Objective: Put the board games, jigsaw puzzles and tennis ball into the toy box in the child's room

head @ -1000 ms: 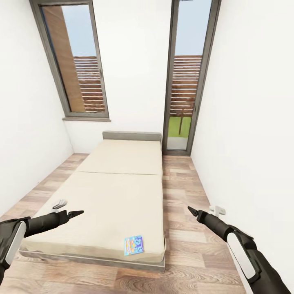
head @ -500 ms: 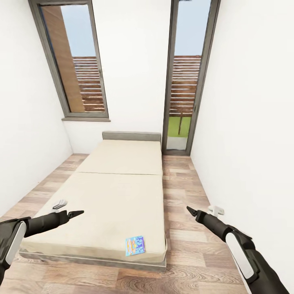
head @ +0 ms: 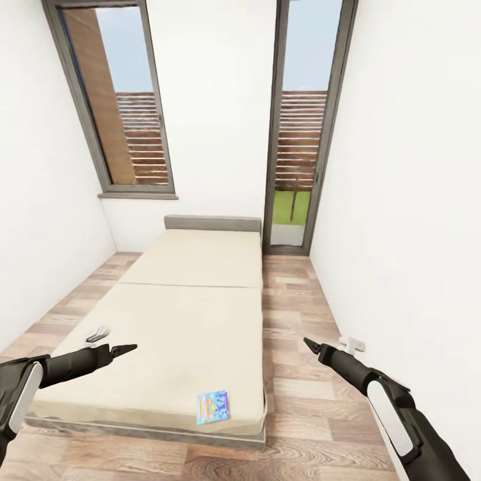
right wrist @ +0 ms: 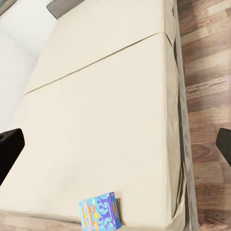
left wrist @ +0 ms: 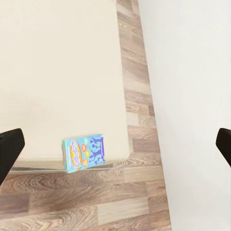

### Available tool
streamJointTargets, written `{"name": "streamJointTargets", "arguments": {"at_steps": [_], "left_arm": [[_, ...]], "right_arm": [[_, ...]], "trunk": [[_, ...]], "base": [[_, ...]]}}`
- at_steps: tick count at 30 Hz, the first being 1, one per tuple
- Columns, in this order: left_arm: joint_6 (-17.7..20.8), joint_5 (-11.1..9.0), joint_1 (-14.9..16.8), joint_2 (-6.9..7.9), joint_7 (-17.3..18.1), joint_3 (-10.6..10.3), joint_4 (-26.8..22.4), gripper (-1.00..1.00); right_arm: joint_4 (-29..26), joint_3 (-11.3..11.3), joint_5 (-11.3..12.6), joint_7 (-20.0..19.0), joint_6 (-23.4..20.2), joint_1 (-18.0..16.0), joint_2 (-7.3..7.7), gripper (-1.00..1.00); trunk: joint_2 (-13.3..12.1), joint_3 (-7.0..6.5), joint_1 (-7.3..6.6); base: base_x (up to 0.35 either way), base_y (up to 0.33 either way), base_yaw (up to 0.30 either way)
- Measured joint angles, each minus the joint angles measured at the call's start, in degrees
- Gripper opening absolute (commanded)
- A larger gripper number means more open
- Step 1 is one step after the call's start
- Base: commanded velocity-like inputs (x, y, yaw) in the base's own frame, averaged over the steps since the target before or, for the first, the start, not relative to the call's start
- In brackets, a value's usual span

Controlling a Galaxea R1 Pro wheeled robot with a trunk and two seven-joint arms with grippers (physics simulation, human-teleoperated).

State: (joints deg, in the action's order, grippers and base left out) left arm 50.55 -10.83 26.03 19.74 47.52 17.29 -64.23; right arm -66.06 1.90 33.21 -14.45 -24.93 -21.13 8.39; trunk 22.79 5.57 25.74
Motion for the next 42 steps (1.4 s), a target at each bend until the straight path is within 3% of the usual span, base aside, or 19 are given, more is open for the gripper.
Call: {"name": "streamJointTargets", "arguments": {"at_steps": [15, 24, 26, 32, 37, 42], "left_arm": [[0.1, -0.2, 0.0, 0.03, 0.1, 0.1, 0.0, 1.0], [0.3, -0.6, 0.0, -0.03, 2.1, 0.0, 1.4, 1.0], [0.1, -0.5, 0.0, 0.02, 4.6, 0.1, 8.3, 1.0], [-2.4, -0.5, 1.3, -0.06, 6.2, 0.3, 22.8, 1.0], [-5.6, -0.5, 3.4, -0.39, 6.2, 0.3, 31.7, 1.0], [-8.1, -0.5, 4.0, -0.63, 6.4, 0.3, 36.7, 1.0]], "right_arm": [[0.0, 0.0, 0.2, -0.2, -0.5, 0.0, -0.03, 1.0], [-0.1, 0.1, 0.2, -0.4, -0.3, 0.0, -0.03, 1.0], [-0.6, 0.0, 0.2, -0.5, -0.3, 0.0, -0.09, 1.0], [-1.1, 0.0, 1.7, -0.5, -0.7, 0.0, -1.04, 1.0], [-1.0, 0.0, 5.7, -0.7, -0.9, 0.1, -1.81, 1.0], [-0.6, -0.2, 8.6, -0.9, -0.9, 0.1, -2.01, 1.0]], "trunk": [[0.0, 0.0, 0.0], [0.0, 0.0, 0.01], [0.0, 0.01, 0.01], [0.0, 0.0, 0.01], [0.0, 0.0, 0.01], [0.0, 0.0, 0.01]], "base": [[0.008, -0.014, 0.0], [0.0, 0.0, 0.0], [0.0, 0.0, 0.0], [0.0, 0.0, 0.0], [0.0, 0.0, 0.0], [0.0, 0.0, 0.0]]}}
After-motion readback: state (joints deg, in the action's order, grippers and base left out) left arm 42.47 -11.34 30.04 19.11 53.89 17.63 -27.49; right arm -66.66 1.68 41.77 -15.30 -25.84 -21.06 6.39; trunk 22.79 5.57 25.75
